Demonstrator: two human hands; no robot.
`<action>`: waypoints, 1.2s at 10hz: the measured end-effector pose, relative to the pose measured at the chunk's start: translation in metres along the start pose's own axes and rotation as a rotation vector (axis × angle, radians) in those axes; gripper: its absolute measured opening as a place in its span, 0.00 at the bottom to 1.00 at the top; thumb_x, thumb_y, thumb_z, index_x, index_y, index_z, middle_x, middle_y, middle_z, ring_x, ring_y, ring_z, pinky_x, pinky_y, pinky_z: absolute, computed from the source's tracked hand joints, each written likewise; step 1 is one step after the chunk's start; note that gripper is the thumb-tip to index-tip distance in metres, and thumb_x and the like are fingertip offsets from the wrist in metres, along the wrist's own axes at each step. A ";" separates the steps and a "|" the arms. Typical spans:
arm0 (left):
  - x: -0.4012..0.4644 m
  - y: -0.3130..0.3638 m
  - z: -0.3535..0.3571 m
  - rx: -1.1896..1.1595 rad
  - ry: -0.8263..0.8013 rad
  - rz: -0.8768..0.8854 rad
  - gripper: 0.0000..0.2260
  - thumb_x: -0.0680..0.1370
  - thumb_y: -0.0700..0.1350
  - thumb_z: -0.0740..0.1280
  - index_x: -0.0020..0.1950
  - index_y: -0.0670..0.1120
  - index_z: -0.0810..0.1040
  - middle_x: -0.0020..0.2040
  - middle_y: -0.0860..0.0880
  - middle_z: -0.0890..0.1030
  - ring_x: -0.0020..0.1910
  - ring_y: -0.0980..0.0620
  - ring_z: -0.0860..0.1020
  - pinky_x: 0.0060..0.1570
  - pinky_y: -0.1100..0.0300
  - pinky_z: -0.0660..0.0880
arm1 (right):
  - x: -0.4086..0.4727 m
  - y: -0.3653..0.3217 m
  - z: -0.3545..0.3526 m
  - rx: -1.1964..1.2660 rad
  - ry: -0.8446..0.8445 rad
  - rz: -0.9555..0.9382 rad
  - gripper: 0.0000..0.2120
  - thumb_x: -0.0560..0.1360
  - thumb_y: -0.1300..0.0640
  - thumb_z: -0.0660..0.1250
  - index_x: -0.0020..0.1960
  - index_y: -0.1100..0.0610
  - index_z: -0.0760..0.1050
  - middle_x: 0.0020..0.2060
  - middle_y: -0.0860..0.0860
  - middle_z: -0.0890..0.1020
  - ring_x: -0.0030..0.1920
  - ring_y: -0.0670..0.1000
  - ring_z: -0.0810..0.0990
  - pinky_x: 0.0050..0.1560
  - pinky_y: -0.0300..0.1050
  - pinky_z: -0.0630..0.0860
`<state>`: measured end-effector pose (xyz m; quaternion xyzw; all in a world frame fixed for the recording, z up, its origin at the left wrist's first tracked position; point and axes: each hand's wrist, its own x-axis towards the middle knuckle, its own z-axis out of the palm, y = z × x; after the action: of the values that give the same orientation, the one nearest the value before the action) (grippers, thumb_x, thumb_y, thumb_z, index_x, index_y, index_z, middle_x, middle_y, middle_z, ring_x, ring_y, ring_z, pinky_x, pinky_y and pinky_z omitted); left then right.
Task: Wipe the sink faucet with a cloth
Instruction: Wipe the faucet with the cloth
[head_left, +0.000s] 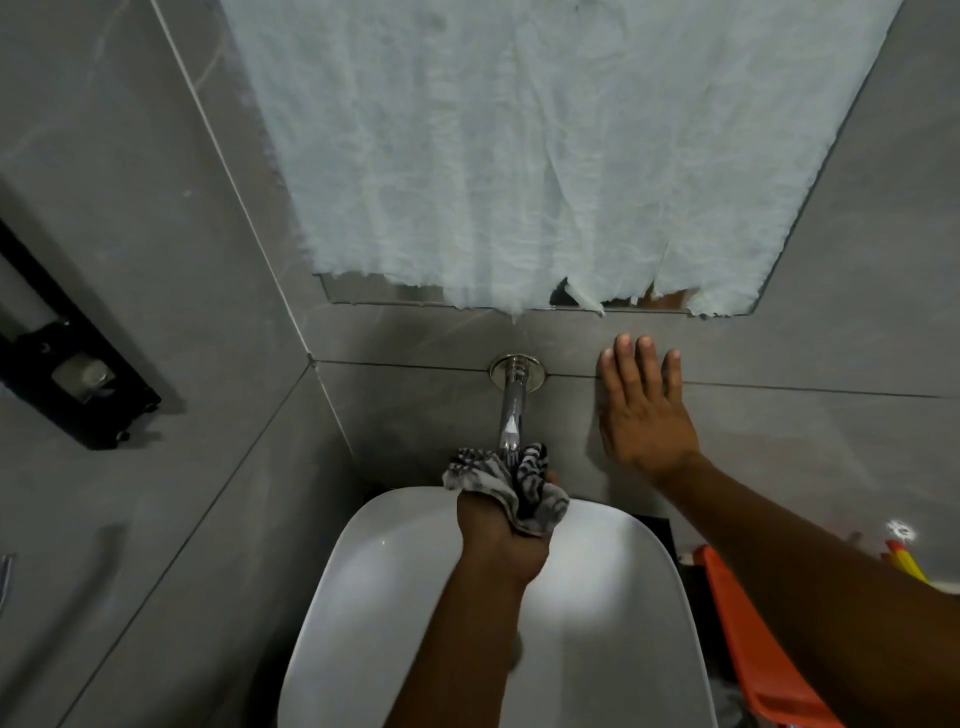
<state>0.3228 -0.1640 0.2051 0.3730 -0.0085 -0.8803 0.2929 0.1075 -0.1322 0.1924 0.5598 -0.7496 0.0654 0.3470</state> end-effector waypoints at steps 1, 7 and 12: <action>-0.010 -0.001 0.010 0.350 0.229 0.283 0.23 0.83 0.53 0.53 0.68 0.41 0.75 0.67 0.39 0.78 0.68 0.38 0.75 0.62 0.46 0.74 | -0.001 0.002 0.004 0.003 0.039 -0.017 0.36 0.76 0.52 0.58 0.78 0.64 0.49 0.78 0.59 0.51 0.77 0.66 0.50 0.75 0.65 0.38; -0.005 -0.008 -0.019 1.283 0.051 1.125 0.15 0.79 0.56 0.63 0.66 0.57 0.71 0.64 0.51 0.78 0.60 0.54 0.79 0.52 0.65 0.79 | -0.001 0.006 0.013 0.004 -0.009 0.002 0.37 0.78 0.49 0.59 0.77 0.61 0.43 0.77 0.61 0.49 0.77 0.60 0.31 0.74 0.63 0.36; 0.007 0.068 0.045 0.780 -0.034 -0.007 0.30 0.78 0.65 0.55 0.59 0.41 0.79 0.63 0.37 0.79 0.58 0.42 0.77 0.68 0.46 0.70 | 0.000 0.002 0.004 -0.045 0.027 0.007 0.35 0.76 0.54 0.62 0.77 0.64 0.54 0.76 0.64 0.62 0.77 0.64 0.50 0.75 0.68 0.43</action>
<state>0.3239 -0.2335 0.2487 0.4418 -0.3461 -0.8181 0.1257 0.1039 -0.1333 0.1898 0.5484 -0.7479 0.0574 0.3695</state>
